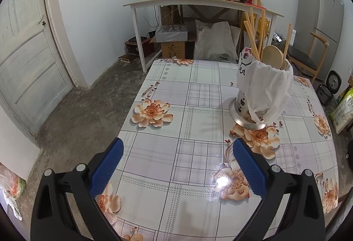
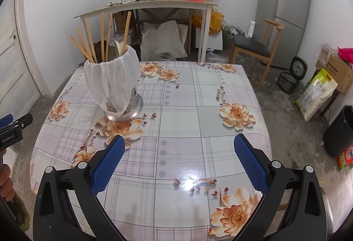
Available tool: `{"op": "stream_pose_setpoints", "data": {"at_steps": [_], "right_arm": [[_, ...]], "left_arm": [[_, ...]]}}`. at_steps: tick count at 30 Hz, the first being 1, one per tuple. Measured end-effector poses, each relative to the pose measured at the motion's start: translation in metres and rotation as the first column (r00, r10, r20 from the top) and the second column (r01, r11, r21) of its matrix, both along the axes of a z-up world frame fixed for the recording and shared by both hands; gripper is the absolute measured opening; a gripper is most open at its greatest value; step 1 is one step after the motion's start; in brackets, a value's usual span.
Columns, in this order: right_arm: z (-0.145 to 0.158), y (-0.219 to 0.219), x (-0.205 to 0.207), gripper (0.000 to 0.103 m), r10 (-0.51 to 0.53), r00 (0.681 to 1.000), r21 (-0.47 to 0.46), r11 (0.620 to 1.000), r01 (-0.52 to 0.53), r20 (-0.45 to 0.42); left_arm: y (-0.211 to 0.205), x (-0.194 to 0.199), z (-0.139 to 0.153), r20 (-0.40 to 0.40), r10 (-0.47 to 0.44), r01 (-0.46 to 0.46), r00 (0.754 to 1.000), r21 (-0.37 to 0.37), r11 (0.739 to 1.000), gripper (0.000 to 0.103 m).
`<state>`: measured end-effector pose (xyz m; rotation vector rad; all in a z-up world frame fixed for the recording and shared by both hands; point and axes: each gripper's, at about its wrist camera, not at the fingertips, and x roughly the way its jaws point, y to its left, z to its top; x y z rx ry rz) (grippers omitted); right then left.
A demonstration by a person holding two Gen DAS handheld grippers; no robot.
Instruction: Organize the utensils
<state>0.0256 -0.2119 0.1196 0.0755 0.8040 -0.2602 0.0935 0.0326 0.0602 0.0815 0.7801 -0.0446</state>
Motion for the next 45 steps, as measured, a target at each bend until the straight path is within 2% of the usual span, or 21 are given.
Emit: {"op": "stream_pose_setpoints", "data": {"at_steps": [45], "right_arm": [[0.0013,-0.0004,0.005,0.095,0.018,1.0,-0.001,1.0,-0.018,0.003]], "left_arm": [[-0.0036,-0.0005,-0.0016,0.002,-0.009,0.009,1.0,0.014,1.0,0.097]]}}
